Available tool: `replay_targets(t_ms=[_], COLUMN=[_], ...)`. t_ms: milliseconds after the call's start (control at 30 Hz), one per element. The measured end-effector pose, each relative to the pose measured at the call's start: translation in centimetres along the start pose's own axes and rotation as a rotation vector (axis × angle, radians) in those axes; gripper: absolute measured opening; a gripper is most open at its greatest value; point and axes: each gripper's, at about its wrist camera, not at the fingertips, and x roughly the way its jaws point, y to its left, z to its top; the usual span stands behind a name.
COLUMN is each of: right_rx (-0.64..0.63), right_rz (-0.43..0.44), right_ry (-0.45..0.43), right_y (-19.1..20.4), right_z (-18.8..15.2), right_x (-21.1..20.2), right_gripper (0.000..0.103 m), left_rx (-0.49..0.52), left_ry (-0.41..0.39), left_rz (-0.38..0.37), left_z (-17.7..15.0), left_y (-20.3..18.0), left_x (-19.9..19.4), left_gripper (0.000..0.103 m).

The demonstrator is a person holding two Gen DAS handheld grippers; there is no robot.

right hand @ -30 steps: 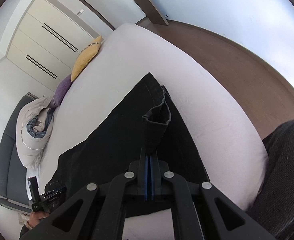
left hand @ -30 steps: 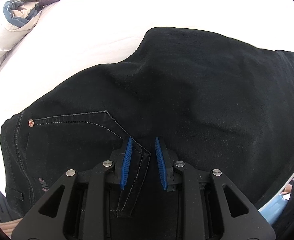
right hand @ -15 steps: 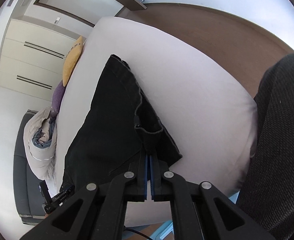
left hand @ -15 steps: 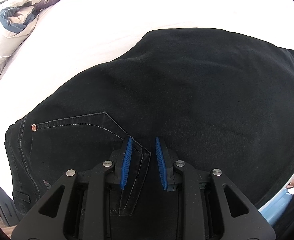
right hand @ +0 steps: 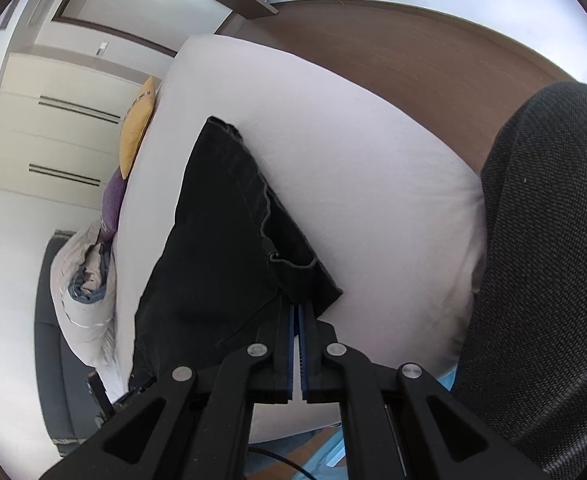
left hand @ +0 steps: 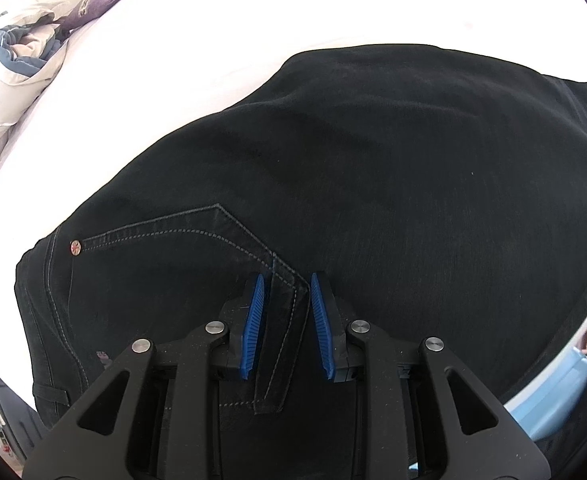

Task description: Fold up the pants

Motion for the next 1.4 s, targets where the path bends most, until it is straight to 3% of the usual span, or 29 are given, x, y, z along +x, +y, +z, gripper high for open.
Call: replay_targets(t_ms=[167, 267, 333, 400, 500, 533, 600, 667, 733, 833, 1000, 1133, 1400], right_rx=[0.01, -0.049, -0.047, -0.151, -0.474, -0.618, -0.954, -1.302, -1.549, -1.825, -1.986, -2.034, -2.094], right_rz=[0.012, -0.074, -0.109, -0.124, -0.106, -0.103, -0.15, -0.212, -0.249, -0.304, -0.393, -0.424, -0.491], right_ry=[0.057, 0.054, 0.064, 0.057, 0.033, 0.03, 0.014, -0.044, -0.05, -0.117, -0.197, -0.181, -0.179], right_y=[-0.9, -0.4, -0.5, 1.5, 8.3, 11.0, 16.1, 19.3, 20.3, 19.9, 18.9, 17.4, 16.2], right_z=[0.3, 0.0, -0.3, -0.7, -2.4, -3.7, -7.5, -12.5, -16.8, -22.1, -25.8, -26.7, -27.0], right_x=[0.7, -0.5, -1.8, -2.8, -2.3, -1.5, 0.5, 2.7, 4.7, 7.0, 9.3, 9.8, 11.3], right_gripper=[0.0, 0.009, 0.009, 0.009, 0.011, 0.018, 0.032, 0.032, 0.032, 0.029, 0.029, 0.029, 0.028], left_rx=[0.01, -0.006, -0.01, -0.02, -0.012, -0.006, -0.01, -0.034, -0.07, -0.103, -0.102, -0.129, -0.136], left_ry=[-0.01, -0.022, -0.028, -0.032, -0.037, -0.039, -0.04, -0.047, -0.056, -0.075, -0.08, -0.086, -0.101], left_rz=[-0.013, -0.027, -0.026, -0.021, 0.006, 0.013, 0.017, 0.007, -0.012, -0.035, -0.069, -0.117, -0.109], left_z=[-0.5, -1.0, -1.5, -1.7, -2.1, -1.9, -2.0, -1.8, -1.9, -1.8, -1.3, -1.0, -1.2], left_y=[0.0, 0.4, 0.5, 0.8, 0.3, 0.3, 0.2, 0.2, 0.7, 1.1, 1.8, 3.5, 3.5], left_x=[-0.4, -0.7, -0.7, -0.9, -1.4, -1.3, -1.4, -1.5, -1.4, -1.0, -0.8, 0.2, 1.5], left_gripper=[0.024, 0.024, 0.024, 0.024, 0.024, 0.024, 0.024, 0.024, 0.024, 0.024, 0.024, 0.025, 0.025])
